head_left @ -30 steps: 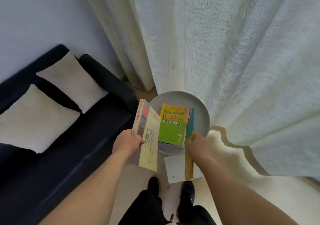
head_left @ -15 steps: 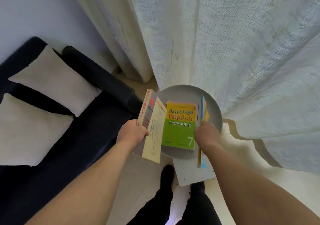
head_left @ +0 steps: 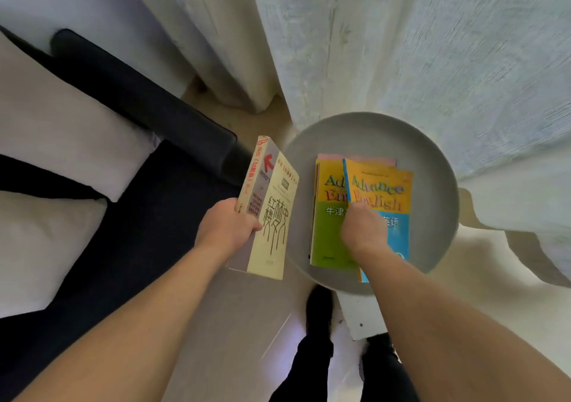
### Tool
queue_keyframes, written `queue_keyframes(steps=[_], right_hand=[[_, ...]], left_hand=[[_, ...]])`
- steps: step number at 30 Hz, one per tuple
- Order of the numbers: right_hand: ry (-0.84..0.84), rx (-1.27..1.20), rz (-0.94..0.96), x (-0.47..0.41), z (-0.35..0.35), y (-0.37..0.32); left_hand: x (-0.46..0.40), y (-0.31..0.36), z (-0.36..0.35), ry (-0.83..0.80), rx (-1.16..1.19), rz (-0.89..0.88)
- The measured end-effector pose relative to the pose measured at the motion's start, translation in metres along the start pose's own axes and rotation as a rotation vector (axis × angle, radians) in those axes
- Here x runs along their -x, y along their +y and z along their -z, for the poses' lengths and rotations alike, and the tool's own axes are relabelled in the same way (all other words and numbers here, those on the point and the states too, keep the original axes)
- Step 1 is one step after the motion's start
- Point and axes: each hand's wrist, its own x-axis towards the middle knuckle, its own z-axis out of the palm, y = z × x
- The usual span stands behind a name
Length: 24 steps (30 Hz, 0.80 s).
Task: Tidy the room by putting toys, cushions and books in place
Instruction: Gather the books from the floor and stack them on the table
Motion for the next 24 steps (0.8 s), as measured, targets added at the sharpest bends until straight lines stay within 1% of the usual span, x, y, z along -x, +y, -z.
queue_keyframes(steps=[3, 5, 7, 8, 10, 11, 12, 14, 15, 17, 18, 20, 21, 23, 24], right_hand=[[0.003, -0.047, -0.021, -0.016, -0.025, -0.006], [0.003, -0.024, 0.007, -0.025, -0.038, -0.011], [-0.023, -0.069, 0.054, -0.029, -0.044, -0.015], [-0.051, -0.150, 0.076, -0.029, -0.045, -0.014], [-0.097, -0.441, 0.081, -0.028, -0.051, -0.005], [-0.070, -0.570, 0.070, -0.026, -0.052, 0.005], [-0.012, -0.619, 0.050, -0.025, -0.054, 0.017], [0.108, -0.538, -0.022, -0.025, -0.058, 0.048], [0.132, -0.483, -0.074, -0.025, -0.060, 0.066], [0.086, -0.451, -0.223, -0.027, -0.059, 0.089], [0.039, -0.484, -0.308, -0.028, -0.060, 0.094], [-0.037, -0.673, -0.442, -0.028, -0.057, 0.094], [-0.067, -0.838, -0.481, -0.030, -0.054, 0.090], [-0.168, -1.160, -0.528, -0.031, -0.045, 0.078], [-0.221, -1.258, -0.523, -0.032, -0.040, 0.073]], left_hand=[[-0.029, -0.013, -0.014, -0.003, -0.021, -0.002], [-0.043, -0.022, -0.023, 0.000, -0.022, 0.001], [-0.055, -0.029, -0.033, 0.006, 0.007, 0.009], [-0.060, -0.032, -0.037, 0.006, 0.028, 0.011], [-0.074, -0.038, -0.049, -0.012, 0.084, 0.008], [-0.076, -0.040, -0.053, -0.017, 0.111, 0.003], [-0.078, -0.041, -0.057, -0.020, 0.149, -0.001], [-0.078, -0.042, -0.064, -0.007, 0.237, -0.016], [-0.075, -0.040, -0.068, 0.004, 0.275, -0.020], [-0.068, -0.035, -0.069, 0.037, 0.349, -0.036], [-0.064, -0.031, -0.068, 0.050, 0.392, -0.047], [-0.053, -0.020, -0.064, 0.045, 0.473, -0.085], [-0.048, -0.013, -0.062, 0.027, 0.507, -0.109], [-0.040, 0.000, -0.059, -0.038, 0.571, -0.147], [-0.037, 0.006, -0.060, -0.079, 0.605, -0.157]])
